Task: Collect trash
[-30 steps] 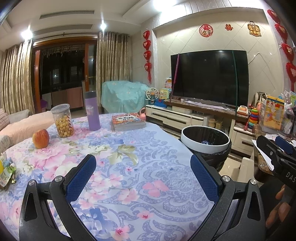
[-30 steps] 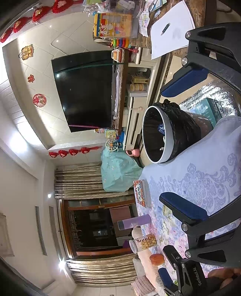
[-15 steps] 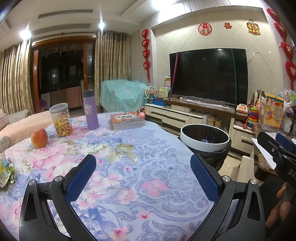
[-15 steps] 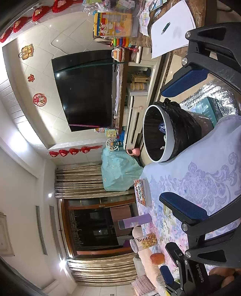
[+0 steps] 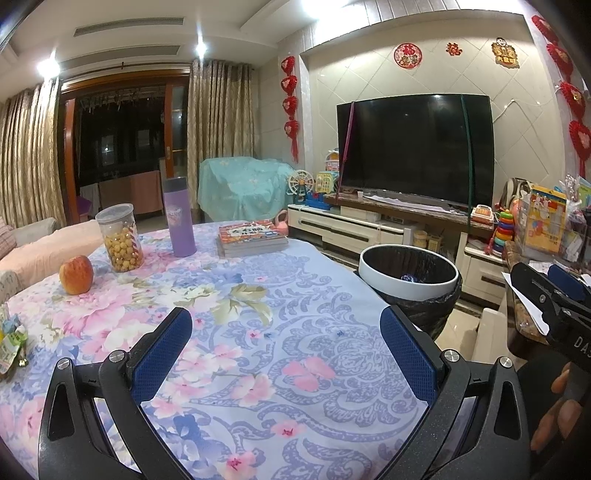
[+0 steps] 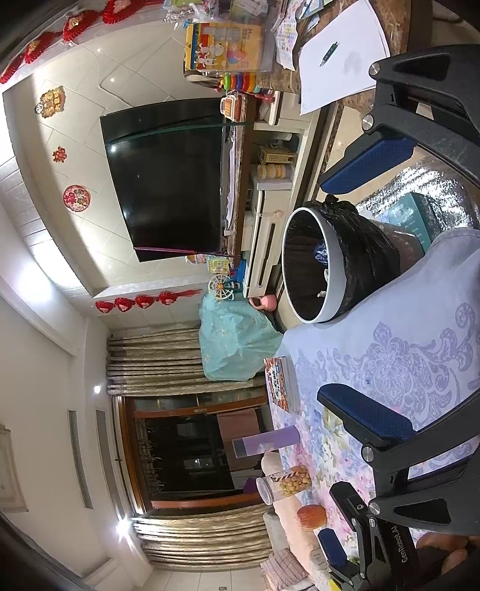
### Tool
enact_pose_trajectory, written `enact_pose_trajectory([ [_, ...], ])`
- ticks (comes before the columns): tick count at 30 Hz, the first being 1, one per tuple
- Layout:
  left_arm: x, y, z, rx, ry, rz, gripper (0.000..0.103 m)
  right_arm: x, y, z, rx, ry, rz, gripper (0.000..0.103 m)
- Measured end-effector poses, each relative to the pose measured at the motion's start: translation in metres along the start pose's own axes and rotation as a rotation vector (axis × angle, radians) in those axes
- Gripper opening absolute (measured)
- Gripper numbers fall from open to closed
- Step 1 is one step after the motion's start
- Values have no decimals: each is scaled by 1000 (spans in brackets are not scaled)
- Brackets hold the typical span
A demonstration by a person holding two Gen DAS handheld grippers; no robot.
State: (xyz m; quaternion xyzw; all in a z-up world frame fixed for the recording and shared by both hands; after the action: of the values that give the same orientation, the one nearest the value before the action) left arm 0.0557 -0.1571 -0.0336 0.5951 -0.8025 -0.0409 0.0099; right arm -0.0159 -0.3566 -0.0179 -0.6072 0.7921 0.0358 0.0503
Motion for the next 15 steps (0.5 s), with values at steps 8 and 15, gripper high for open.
enact_pose_trajectory([
  [8,1,-2,3,-5,-1,9,103,1,-2,3,-5,-3,-1,103],
  [15,1,-5,5,-10,3,18,103,2,-7,7,-20,-8,-2,103],
])
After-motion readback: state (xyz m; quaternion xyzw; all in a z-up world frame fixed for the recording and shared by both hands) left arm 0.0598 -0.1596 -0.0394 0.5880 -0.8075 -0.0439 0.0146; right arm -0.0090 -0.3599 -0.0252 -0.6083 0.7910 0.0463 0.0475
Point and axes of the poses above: each gripper's, at about its wrist camera, not at the fingertips, and y roughly against the way its jaws point, x to its right, z to its underside, the point moved 7 cm from there along -y, roughly the way its jaws point, and after that the axes turned 14 degrees about x, right-handed, at the moved point
